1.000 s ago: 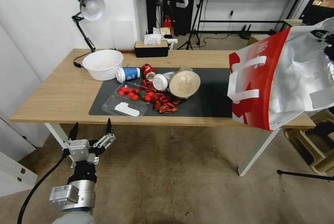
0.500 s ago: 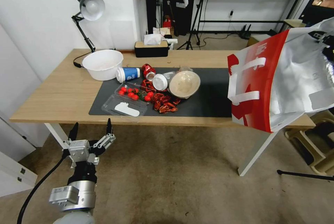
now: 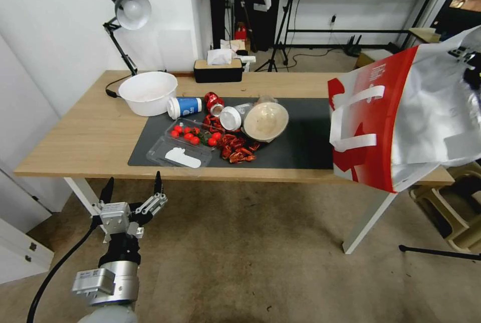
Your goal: Pick up the food delivery bag from the floor and place it on the table.
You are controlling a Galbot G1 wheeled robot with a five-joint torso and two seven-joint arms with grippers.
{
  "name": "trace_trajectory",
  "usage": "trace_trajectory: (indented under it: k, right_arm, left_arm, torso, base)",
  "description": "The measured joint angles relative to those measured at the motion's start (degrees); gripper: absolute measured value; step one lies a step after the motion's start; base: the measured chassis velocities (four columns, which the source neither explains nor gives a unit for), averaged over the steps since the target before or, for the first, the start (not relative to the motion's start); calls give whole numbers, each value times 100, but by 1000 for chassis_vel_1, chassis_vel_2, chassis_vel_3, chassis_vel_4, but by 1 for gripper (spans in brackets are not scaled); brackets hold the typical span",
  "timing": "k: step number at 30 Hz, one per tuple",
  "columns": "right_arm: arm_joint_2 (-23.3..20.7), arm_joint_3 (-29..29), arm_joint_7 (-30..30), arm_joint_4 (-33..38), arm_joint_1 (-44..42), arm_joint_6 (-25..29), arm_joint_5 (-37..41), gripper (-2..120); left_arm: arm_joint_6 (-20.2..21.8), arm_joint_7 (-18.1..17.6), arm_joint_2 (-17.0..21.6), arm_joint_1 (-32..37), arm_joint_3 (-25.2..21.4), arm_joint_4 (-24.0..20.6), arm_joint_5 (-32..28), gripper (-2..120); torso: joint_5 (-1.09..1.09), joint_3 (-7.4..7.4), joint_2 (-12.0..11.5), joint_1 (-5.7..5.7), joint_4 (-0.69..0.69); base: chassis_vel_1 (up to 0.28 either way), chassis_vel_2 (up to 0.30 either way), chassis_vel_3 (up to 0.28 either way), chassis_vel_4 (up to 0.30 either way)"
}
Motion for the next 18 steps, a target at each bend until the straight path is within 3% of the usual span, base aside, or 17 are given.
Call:
trace_trajectory:
  k: [18]
  right_arm:
    - [133,-243,-121,136,196,49,-237,91]
  left_arm:
    - [-45,4,-6,39,10,-9,22,100]
  torso:
    - [0,0,0,0,0]
  base:
    - [0,0,0,0]
